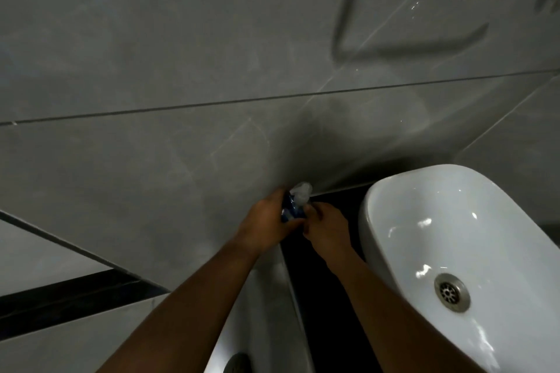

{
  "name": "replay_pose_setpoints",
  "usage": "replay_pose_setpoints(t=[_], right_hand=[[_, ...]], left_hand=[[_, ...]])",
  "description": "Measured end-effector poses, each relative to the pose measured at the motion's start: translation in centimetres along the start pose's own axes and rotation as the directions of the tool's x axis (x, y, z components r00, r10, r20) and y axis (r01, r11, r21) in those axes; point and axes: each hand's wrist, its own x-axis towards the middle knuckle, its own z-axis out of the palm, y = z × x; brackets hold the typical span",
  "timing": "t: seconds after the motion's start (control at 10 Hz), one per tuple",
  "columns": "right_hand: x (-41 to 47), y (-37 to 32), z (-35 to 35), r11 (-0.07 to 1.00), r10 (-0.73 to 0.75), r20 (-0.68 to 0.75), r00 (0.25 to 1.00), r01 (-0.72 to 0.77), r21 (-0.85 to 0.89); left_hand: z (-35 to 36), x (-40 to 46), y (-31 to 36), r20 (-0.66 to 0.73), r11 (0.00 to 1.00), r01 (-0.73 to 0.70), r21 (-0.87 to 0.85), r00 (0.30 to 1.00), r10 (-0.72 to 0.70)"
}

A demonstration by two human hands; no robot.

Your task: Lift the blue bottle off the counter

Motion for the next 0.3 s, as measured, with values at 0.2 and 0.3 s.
replay_pose_setpoints(t=[0.2,0.3], right_hand=[[-2.7,-4.1,-4.6,0.967,-0.154,-0.129,0.980,0.176,0.184],[-3.7,-7.5,-12.7,0.793,-0.229,-0.277,0.933,0.344,0.502]], left_hand=[[-0.1,-0.1,0.5,0.043,0.996,0.064,-0.060,0.997,-0.062],[-0.1,-0.3,1.2,0.072,0.993,0.101,-0.067,0.993,-0.096]])
